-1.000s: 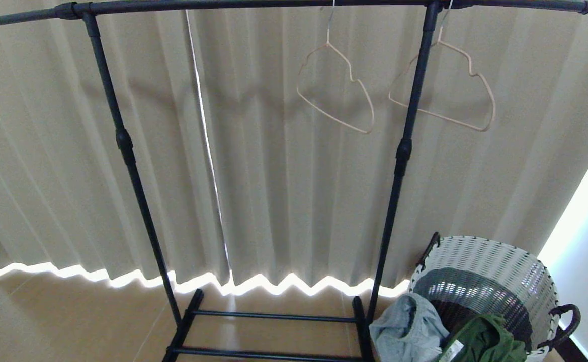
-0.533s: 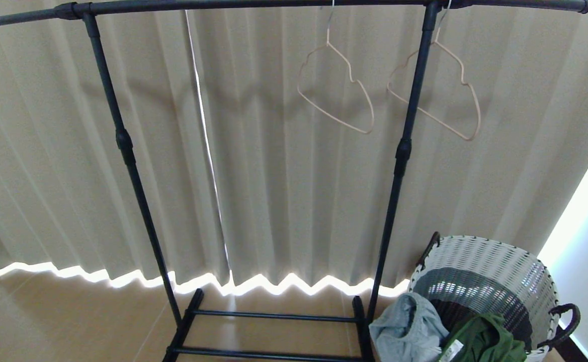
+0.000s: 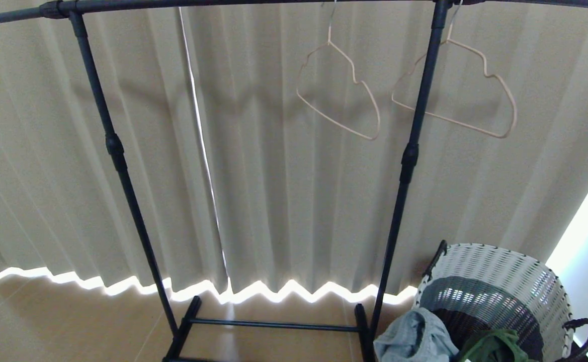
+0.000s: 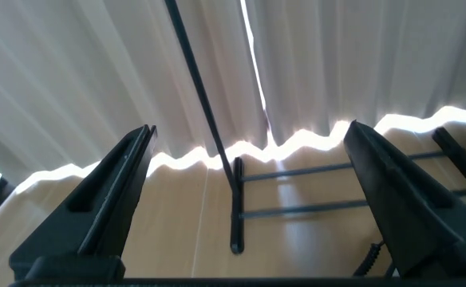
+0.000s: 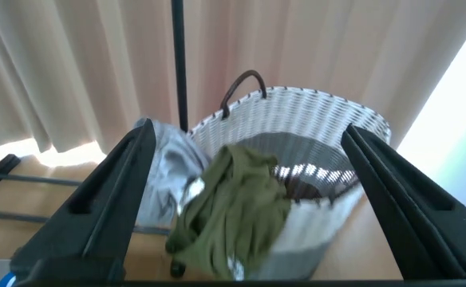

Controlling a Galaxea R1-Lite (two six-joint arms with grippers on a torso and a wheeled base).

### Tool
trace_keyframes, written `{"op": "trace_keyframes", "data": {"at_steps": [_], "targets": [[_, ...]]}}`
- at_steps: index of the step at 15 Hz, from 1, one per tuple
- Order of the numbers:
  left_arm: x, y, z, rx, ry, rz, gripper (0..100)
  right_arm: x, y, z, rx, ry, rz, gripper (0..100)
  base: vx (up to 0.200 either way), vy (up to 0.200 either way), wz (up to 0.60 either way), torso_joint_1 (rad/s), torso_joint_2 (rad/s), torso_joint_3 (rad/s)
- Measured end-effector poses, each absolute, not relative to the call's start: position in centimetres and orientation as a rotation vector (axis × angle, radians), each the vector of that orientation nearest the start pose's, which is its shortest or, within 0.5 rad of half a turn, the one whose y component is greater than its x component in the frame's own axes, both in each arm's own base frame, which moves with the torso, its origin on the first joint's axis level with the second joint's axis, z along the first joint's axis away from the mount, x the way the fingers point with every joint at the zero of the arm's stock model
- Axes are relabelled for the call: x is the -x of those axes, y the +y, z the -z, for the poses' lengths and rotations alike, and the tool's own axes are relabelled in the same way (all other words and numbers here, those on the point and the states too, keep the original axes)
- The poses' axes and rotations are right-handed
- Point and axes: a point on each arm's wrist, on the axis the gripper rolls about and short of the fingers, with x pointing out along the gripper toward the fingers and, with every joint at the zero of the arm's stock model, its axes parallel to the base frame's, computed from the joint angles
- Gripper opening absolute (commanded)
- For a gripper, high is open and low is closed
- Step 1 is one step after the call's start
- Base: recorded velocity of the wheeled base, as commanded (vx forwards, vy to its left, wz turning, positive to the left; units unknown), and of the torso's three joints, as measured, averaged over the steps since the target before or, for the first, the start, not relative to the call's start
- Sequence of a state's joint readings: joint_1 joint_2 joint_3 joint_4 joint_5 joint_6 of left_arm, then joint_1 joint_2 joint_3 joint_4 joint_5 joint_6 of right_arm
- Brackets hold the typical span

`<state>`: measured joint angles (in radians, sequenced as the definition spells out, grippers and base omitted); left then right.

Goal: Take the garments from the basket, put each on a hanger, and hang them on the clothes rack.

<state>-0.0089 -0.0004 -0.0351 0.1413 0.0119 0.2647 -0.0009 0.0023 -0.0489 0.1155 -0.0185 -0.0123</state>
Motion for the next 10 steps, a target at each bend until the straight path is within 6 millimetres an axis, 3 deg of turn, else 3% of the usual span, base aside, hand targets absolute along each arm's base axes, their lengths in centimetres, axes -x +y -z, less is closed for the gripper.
{"op": "trace_keyframes", "data": {"at_steps": [10], "targets": [[2.61,0.05,-7.06,-0.264,0.106,0.011,100,2.67,-0.03,-7.72,0.01,0.069,0.014,100,0.0,0.0,0.0,0.0,0.0,0.0]]}}
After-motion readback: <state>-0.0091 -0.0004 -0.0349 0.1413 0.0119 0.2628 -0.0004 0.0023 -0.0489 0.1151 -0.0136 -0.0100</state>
